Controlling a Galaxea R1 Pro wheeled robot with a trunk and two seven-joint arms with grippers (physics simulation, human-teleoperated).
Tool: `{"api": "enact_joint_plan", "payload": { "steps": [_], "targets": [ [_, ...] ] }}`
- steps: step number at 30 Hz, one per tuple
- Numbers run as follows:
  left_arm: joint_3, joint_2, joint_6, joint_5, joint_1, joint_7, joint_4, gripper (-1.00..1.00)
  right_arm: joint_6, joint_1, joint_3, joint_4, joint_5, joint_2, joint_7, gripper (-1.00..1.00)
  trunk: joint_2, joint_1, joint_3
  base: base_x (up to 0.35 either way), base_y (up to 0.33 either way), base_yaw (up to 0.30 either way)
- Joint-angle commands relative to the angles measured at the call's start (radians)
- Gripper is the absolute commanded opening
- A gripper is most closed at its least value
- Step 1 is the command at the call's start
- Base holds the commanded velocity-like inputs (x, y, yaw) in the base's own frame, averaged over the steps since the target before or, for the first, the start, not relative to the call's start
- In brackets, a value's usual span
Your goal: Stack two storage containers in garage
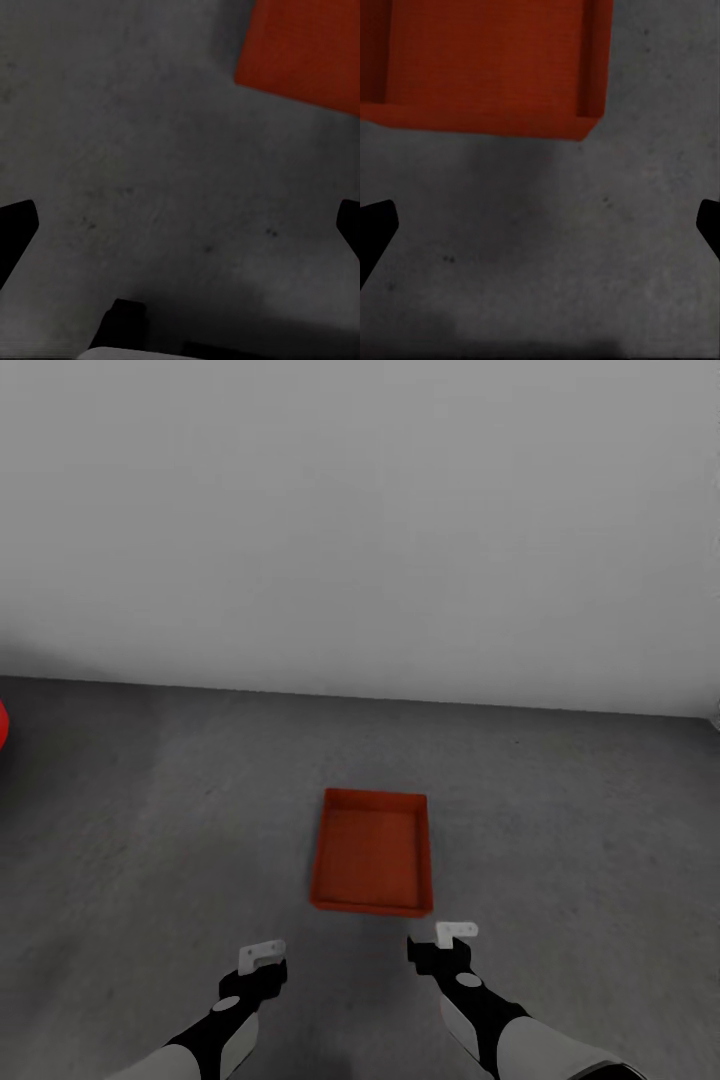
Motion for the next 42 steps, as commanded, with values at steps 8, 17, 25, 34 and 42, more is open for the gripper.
{"api": "enact_joint_plan", "payload": {
  "steps": [8, 17, 25, 34, 42],
  "targets": [
    [-0.009, 0.001, -0.003, 0.009, -0.001, 0.003, 0.001, 1.0, -0.004, -0.001, 0.009, 0.001, -0.009, 0.002, -0.013, 1.0, 0.0, 0.0, 0.001, -0.02, 0.0, 0.0],
    [-0.01, 0.002, -0.003, 0.009, -0.001, 0.002, 0.001, 1.0, -0.004, -0.001, 0.009, 0.001, -0.008, 0.002, -0.014, 1.0, 0.0, 0.0, 0.014, -0.001, 0.0, 0.0],
    [-0.01, 0.001, -0.004, 0.009, -0.001, 0.002, 0.001, 1.0, -0.004, -0.001, 0.009, 0.001, -0.008, 0.002, -0.014, 1.0, 0.0, 0.0, 0.026, 0.0, 0.0, 0.0],
    [-0.01, 0.001, -0.004, 0.009, -0.001, 0.003, 0.001, 1.0, -0.004, -0.001, 0.009, 0.001, -0.008, 0.002, -0.014, 1.0, 0.0, 0.0, 0.041, 0.0, 0.0, 0.0],
    [-0.01, 0.0, -0.003, 0.009, -0.001, 0.003, 0.001, 1.0, -0.004, -0.001, 0.009, 0.0, -0.008, 0.002, -0.014, 1.0, 0.0, 0.0, 0.054, 0.0, 0.0, 0.0]
  ]
}}
